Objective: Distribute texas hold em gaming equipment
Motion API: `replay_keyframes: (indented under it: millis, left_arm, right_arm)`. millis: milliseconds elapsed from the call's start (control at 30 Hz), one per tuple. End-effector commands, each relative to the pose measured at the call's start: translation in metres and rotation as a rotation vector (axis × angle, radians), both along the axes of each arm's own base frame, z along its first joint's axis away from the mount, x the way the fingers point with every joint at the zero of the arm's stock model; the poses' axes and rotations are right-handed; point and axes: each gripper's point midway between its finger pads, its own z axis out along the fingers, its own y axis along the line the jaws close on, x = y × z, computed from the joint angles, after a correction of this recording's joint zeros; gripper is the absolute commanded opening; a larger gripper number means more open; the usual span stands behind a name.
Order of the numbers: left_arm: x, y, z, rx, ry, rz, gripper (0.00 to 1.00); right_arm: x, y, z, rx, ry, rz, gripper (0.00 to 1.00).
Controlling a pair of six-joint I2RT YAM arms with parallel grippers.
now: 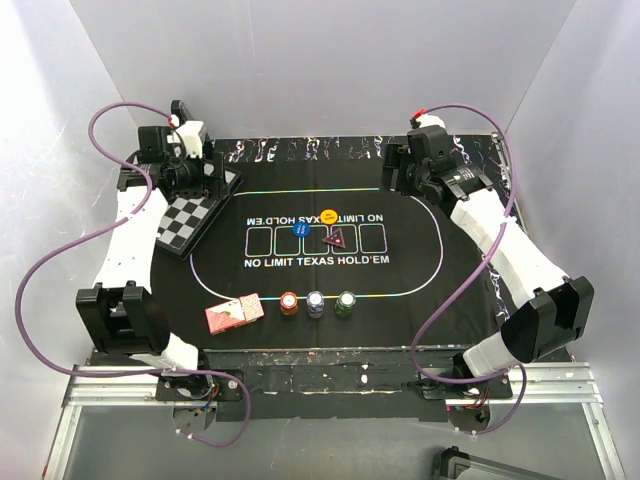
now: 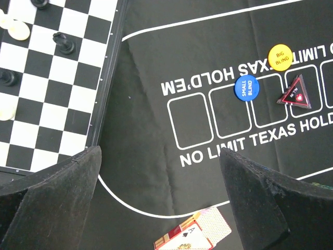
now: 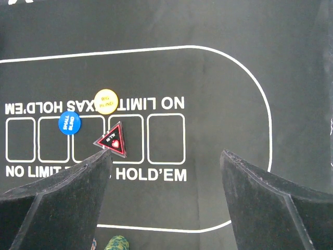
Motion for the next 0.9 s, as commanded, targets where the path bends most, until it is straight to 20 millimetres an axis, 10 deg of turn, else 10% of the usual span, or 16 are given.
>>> replay_keyframes:
  millis: [0,333,867]
  left_arm:
    - [0.004,-0.014,-0.002,-0.012,0.008,-0.079,0.98]
    - [0.017,-0.079,-0.028,-0.010,0.069,-0.334,0.98]
    - [0.042,-0.166,-0.139,0.171,0.186,-0.594,0.94]
  right_arm:
    - [0.002,0.009,0.004,-0.028,-0.005,0.018,0.91]
    - [-0.009,0.014,-0.035,-0.046,0.070,0.035,0.92]
    - [-0.060,-0.010,-0.074,-0.012,0.118,-0.002,0.86]
